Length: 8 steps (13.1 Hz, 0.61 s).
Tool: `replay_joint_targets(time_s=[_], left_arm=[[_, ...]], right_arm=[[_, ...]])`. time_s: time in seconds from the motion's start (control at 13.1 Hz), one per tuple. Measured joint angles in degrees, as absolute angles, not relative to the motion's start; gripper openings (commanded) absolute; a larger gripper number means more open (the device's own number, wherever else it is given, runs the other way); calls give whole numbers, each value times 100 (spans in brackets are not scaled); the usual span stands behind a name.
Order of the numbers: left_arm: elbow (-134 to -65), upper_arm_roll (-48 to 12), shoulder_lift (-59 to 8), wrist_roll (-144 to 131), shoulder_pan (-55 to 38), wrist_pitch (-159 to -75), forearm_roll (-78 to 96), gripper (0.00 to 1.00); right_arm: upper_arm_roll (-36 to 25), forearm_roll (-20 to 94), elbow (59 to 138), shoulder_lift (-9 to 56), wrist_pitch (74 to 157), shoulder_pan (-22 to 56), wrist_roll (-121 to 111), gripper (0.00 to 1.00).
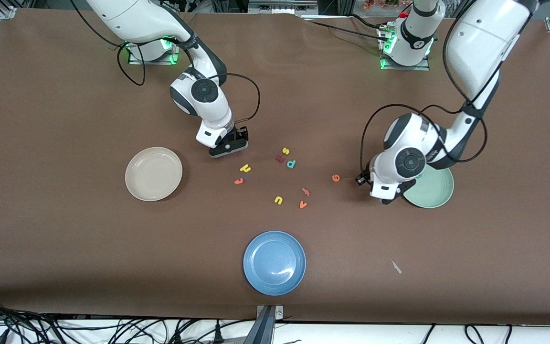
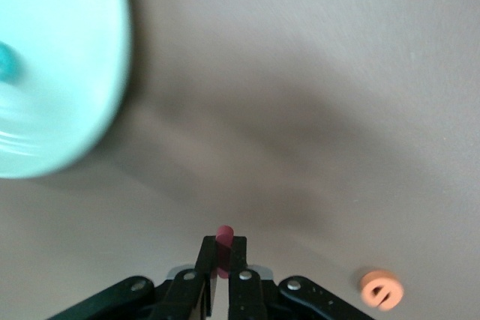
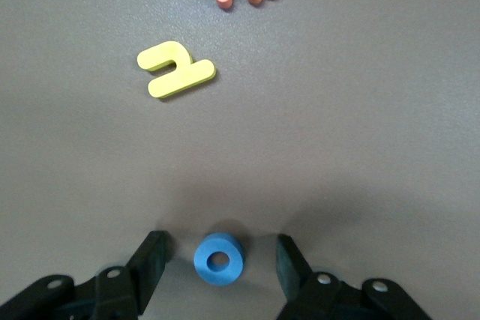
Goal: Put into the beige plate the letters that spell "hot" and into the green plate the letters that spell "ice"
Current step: 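Drop the pink letter in the green plate while the right drops o in beige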
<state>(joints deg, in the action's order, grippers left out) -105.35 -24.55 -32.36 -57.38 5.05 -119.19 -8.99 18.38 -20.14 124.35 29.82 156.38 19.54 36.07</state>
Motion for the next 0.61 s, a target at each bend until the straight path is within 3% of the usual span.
replay_joint_targets(time_s=[0.23, 0.38, 0.61], left_arm=[[-10511, -2450, -2733, -4537, 927, -10916, -882, 0], [-10606, -2424, -2689, -3793, 1269, -10770, -882, 0], [-10832, -2395, -2835, -2811, 1749, -10824, -882, 3]], right_arm=[[1838, -2015, 12417, 2979, 15640, 1961, 3644, 47], [1841, -2015, 12405, 2978, 15641, 1965, 3655, 41], [1843, -2015, 12399, 2976, 15643, 1968, 3665, 20]])
